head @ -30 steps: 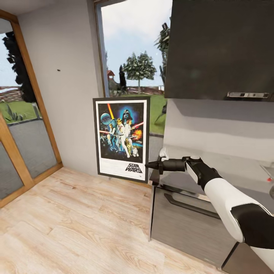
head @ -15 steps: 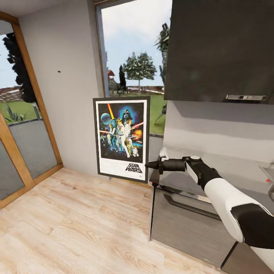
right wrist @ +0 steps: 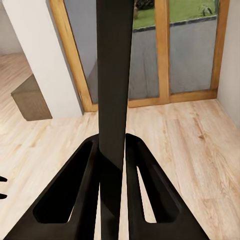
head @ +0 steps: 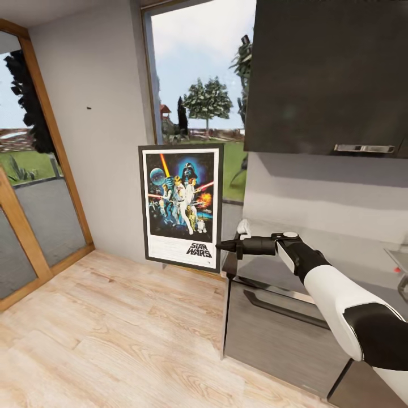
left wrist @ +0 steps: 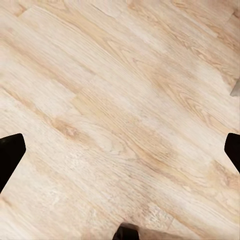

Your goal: Pick up the poster from the kitchen countertop and hang it on one of the wall nails in the kitchen.

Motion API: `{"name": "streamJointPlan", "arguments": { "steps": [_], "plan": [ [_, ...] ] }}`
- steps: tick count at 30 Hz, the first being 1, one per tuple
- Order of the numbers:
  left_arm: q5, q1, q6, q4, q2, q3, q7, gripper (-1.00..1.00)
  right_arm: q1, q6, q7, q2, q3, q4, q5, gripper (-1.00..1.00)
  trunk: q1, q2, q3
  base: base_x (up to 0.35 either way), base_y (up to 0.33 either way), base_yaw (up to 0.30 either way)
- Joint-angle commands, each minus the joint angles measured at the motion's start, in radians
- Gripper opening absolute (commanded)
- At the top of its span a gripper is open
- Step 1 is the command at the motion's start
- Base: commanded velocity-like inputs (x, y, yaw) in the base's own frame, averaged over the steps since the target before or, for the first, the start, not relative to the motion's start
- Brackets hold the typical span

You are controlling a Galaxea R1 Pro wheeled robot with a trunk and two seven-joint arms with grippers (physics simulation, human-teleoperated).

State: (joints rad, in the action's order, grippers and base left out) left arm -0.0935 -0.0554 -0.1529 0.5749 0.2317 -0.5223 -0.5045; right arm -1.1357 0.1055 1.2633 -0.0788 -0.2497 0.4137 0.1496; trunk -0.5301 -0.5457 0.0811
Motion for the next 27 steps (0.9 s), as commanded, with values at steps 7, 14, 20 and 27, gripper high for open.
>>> {"name": "streamJointPlan", "arguments": {
  "steps": [7,14,20,27],
  "plan": [
    [-0.009,0.000,0.003,0.000,0.000,-0.001,-0.006,1.00,-0.001,0.014,0.004,-0.001,-0.008,0.000,0.012,-1.00,0.026,0.048,-0.020,0.000,0.000,0.000],
    [-0.009,0.000,0.003,0.000,0.000,-0.001,-0.006,1.00,-0.001,0.014,0.004,-0.001,-0.008,0.000,0.012,-1.00,0.053,0.097,-0.042,0.000,0.000,0.000],
    [-0.009,0.000,0.003,0.000,0.000,-0.001,-0.006,1.00,-0.001,0.014,0.004,-0.001,-0.008,0.000,0.012,-1.00,0.076,0.139,-0.061,0.000,0.000,0.000],
    [-0.009,0.000,0.003,0.000,0.000,-0.001,-0.006,1.00,-0.001,0.014,0.004,-0.001,-0.008,0.000,0.012,-1.00,0.080,0.146,-0.064,0.000,0.000,0.000]
  ]
}}
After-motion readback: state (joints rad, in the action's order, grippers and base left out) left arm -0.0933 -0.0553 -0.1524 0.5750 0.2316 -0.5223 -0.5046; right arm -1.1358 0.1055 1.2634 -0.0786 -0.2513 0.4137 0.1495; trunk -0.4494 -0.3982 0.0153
